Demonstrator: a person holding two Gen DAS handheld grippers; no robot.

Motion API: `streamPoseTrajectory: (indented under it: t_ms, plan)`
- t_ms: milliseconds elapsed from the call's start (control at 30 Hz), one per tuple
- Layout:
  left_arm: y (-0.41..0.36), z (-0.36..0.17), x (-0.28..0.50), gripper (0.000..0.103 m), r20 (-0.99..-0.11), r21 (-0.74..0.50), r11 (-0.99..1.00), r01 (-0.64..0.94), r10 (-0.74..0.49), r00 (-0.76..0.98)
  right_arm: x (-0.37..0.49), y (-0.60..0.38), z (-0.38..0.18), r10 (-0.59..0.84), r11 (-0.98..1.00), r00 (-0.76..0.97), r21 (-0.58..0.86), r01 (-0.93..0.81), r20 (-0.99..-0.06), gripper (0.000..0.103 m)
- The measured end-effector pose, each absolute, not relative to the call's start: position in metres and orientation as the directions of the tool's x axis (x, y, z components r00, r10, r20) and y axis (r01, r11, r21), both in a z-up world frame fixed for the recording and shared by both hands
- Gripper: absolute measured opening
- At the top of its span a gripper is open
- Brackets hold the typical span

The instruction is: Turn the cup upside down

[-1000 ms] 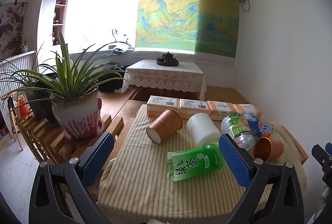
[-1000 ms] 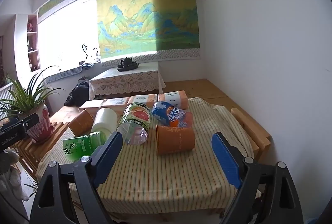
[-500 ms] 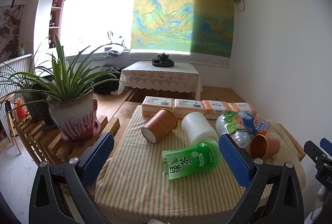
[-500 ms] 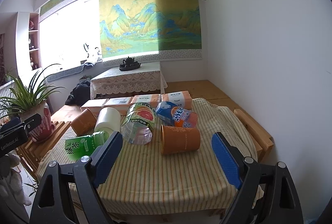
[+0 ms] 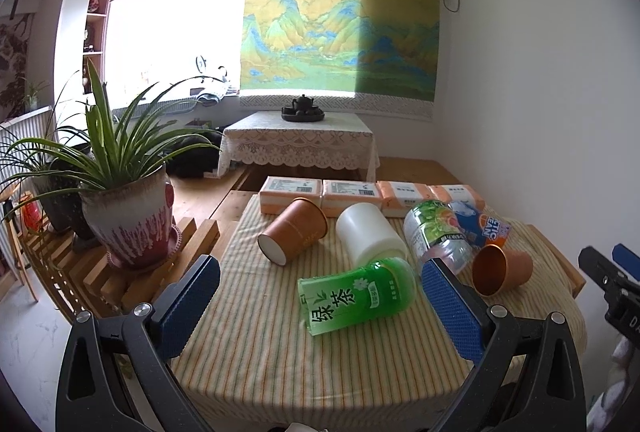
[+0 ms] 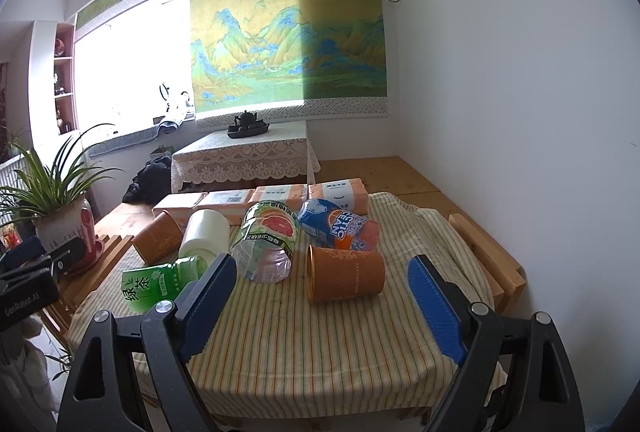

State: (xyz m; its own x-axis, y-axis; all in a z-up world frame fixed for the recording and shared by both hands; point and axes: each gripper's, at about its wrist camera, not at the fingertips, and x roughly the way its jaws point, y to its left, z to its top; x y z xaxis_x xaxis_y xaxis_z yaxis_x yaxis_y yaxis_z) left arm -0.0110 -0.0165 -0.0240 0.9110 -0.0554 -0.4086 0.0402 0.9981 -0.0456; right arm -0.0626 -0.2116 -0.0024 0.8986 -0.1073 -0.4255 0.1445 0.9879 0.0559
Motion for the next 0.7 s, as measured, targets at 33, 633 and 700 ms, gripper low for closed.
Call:
streamPoseTrajectory:
  t_ms: [33, 633, 700]
  plan:
    - [-0.0164, -0.0244, -0.0114, 0.102, -0.409, -0.047, 0.998, 0.041, -0.057, 0.911, -0.0622, -0.2120, -0.0018, -0.109, 0.988, 0.899, 0.055, 0.145, -0.424, 0.085]
    - [-0.0082, -0.0247, -0.0073, 0.102, -0.414, -0.055, 0.998, 0.038, -0.057, 0.909, -0.0593, -0.2068, 0.0021, -0.111, 0.989, 0.902, 0.045, 0.142, -0.418, 0.085]
    - [-0.0076, -0.0246, -0.0073, 0.102, -0.413, -0.054, 0.998, 0.037, -0.056, 0.909, -0.0591, -0.2069, 0.0017, -0.112, 0.989, 0.902, 0.044, 0.143, -0.417, 0.085]
